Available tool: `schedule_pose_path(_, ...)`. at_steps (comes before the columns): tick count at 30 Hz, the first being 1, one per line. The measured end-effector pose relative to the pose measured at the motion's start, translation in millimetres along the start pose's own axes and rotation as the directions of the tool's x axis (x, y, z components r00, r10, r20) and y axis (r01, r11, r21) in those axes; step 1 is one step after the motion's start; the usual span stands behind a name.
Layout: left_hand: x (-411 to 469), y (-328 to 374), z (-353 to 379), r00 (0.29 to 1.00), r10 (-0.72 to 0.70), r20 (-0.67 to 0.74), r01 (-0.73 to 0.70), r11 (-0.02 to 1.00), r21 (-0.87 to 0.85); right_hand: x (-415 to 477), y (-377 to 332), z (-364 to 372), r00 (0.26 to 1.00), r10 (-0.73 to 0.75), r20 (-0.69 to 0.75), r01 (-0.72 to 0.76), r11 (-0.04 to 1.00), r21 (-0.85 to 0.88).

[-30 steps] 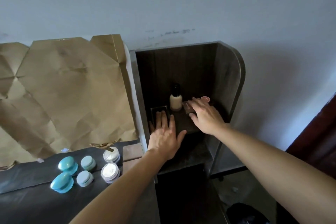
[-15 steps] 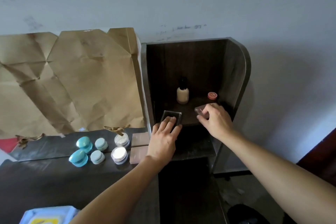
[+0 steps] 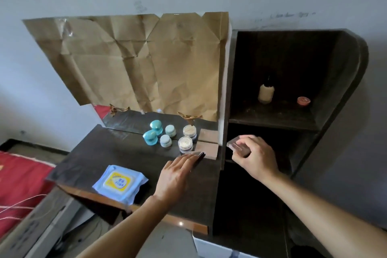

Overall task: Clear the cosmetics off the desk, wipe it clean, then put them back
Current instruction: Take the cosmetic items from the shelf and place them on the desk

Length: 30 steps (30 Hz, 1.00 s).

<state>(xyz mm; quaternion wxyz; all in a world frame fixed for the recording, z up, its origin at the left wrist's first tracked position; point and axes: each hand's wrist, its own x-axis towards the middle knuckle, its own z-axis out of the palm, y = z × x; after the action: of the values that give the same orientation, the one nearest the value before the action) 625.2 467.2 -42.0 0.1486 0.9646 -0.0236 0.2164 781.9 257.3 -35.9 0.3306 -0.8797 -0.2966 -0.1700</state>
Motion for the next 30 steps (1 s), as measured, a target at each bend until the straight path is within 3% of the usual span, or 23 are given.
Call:
schedule_pose_path(7, -68.3, -85.8, -38.3, 0.957, -0.287, -0.040, 0.288, 0.956, 0.046, -7.7, -76.1, 83.3, 0.977, -0.086, 0.194, 0.070, 0.994, 0.089)
schedule_pose_path(14, -111.3, -198.3, -73.8, 0.913, -0.401, -0.071, 0.406, 0.911, 0.072, 13.1, -153.6, 184.3, 0.938, -0.111, 0.327, 0.097, 0.994, 0.059)
schedule_pose_path(20, -128.8, -315.9, -102.3, 0.917, -0.395, 0.054, 0.389, 0.916, 0.097, 32.8, -220.6, 287.1, 0.898, 0.039, 0.438, -0.059, 0.998, 0.033)
schedule_pose_path(23, -123.8, -358.1, -112.6, 0.942, -0.327, 0.072, 0.321, 0.944, 0.083, 40.9, -246.3, 325.2, 0.876, 0.118, 0.468, -0.139, 0.990, 0.010)
schedule_pose_path(30, -86.4, -428.3, -85.1, 0.963, -0.251, 0.101, 0.246, 0.968, 0.057, 77.7, -256.2, 387.7, 0.858, 0.141, 0.494, -0.139, 0.989, -0.041)
